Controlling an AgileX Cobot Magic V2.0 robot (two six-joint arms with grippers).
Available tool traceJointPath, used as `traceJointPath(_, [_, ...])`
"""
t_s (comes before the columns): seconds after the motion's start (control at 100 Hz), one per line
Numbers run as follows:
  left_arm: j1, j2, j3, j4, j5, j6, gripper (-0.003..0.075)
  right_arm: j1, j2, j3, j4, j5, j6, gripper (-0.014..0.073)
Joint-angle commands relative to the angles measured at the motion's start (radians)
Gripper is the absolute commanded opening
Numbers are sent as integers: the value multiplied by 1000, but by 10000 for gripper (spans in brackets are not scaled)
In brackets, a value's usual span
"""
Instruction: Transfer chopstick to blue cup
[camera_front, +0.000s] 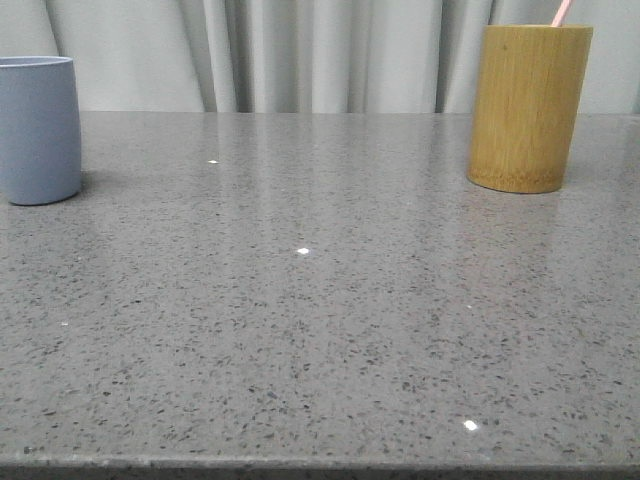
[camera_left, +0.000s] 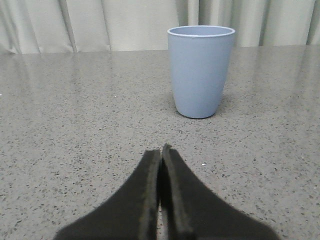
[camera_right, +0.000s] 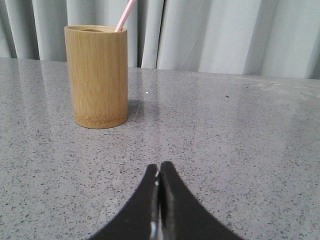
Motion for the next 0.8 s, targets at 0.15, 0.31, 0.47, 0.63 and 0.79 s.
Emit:
traceJointPath(0.15, [2, -35, 11, -22, -107, -4, -19, -6, -16, 1, 0, -129, -5, -67])
traceJointPath(0.31, [2, -35, -25, -52, -232, -4, -19, -6, -15, -9, 1, -110, -5, -67])
traceJointPath(0.47, [2, 19, -162, -66, -99, -4, -19, -6, -6, -82, 62, -62, 25, -67])
traceJointPath(0.63, [2, 166, -364, -74, 100, -4, -19, -6, 64, -256, 76, 130, 25, -67])
traceJointPath(0.79, [2, 365, -599, -88, 359, -4, -19, -6, 180, -472, 76, 379, 25, -67])
